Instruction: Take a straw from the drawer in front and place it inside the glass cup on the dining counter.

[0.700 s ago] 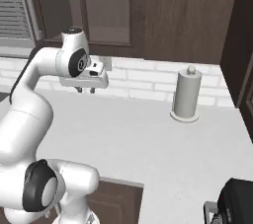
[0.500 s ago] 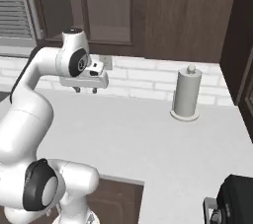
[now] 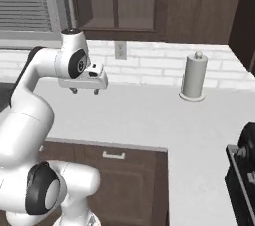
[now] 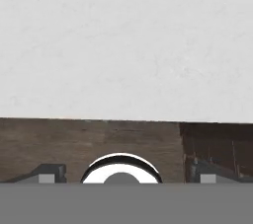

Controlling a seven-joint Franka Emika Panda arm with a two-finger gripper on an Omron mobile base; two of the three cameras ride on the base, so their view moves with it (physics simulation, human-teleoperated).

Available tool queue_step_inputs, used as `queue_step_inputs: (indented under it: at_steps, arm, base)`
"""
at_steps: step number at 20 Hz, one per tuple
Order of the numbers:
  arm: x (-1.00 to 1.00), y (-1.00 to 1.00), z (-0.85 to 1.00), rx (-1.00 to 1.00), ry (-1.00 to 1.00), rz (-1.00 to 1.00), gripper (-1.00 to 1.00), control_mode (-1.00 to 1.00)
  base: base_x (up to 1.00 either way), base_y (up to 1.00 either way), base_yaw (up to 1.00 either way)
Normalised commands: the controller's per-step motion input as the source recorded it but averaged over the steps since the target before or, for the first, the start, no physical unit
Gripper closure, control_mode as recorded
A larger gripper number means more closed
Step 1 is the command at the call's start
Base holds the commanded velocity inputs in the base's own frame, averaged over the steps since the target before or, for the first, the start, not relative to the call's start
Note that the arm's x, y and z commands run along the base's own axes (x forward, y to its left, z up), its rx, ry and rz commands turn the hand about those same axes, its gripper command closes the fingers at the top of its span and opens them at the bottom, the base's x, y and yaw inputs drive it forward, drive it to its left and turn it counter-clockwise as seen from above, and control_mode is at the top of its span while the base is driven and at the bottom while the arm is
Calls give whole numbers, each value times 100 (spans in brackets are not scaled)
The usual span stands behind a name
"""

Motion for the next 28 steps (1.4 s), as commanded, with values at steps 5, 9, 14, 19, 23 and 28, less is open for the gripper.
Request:
queue_step_inputs:
  at_steps: [5, 9, 14, 19, 23, 28]
  arm:
    - [0, 0, 0, 0, 0, 0, -100, 100]
    - [0, 0, 0, 0, 0, 0, -100, 100]
    - [0, 0, 0, 0, 0, 0, -100, 100]
    - [0, 0, 0, 0, 0, 0, -100, 100]
    - [0, 0, 0, 0, 0, 0, -100, 100]
    - [0, 0, 0, 0, 0, 0, -100, 100]
  base:
    - [1, 61, -74]
    - [2, 47, -79]
    - [-17, 58, -72]
    - [-68, 79, -51]
    - [-64, 66, -34]
    - [-17, 67, -28]
